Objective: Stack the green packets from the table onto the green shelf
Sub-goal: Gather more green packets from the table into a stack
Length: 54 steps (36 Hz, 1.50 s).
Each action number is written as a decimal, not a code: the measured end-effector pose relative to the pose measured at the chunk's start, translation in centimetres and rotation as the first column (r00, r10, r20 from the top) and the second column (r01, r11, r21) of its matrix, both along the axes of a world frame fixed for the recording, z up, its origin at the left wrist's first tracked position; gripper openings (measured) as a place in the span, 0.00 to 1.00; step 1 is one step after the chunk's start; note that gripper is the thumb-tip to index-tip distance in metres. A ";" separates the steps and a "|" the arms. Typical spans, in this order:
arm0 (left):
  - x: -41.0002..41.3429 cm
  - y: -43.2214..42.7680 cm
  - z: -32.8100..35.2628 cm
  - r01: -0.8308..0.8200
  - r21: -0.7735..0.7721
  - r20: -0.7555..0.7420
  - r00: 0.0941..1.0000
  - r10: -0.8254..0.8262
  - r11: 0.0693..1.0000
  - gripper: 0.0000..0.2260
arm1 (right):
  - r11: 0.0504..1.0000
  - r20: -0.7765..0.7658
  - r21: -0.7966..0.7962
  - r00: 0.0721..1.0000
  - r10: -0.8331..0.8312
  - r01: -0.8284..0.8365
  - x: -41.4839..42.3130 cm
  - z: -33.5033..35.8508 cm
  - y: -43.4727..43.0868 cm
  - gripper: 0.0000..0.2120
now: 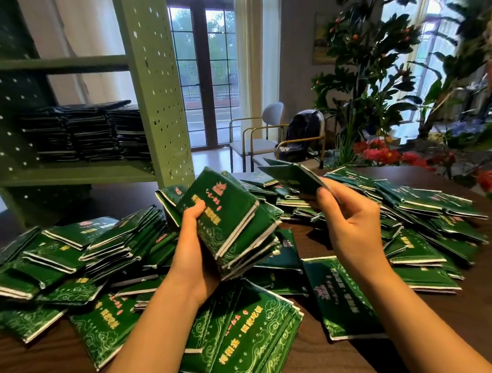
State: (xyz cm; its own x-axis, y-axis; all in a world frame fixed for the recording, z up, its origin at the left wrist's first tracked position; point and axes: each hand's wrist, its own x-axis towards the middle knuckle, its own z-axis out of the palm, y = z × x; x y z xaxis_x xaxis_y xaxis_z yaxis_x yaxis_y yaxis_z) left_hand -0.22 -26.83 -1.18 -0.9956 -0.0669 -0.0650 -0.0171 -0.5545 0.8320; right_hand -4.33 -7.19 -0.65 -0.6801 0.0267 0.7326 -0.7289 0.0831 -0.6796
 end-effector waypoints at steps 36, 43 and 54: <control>-1.8 0.4 -2.4 -0.082 -0.280 -0.102 0.993 0.055 0.956 0.50 | 0.958 0.077 0.240 0.986 0.145 -0.160 1.5 -0.6 -2.7 0.18; -1.8 0.3 -1.6 -0.092 -0.280 -0.109 0.992 0.064 0.956 0.45 | 0.921 0.572 0.041 0.765 0.296 -0.387 1.5 0.8 -3.3 0.44; -0.8 2.4 1.4 0.054 -0.422 -0.188 0.971 -0.146 0.905 0.54 | 0.850 0.622 -0.206 0.606 0.496 -0.485 2.3 3.5 -1.4 0.25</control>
State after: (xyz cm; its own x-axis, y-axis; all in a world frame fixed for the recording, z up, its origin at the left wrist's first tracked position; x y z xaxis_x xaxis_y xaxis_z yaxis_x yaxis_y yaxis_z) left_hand -1.01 -24.44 0.26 -0.9858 0.0589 0.1575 0.1458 -0.1669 0.9751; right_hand -2.07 -8.61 2.88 -0.8872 -0.4442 0.1250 -0.0532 -0.1708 -0.9839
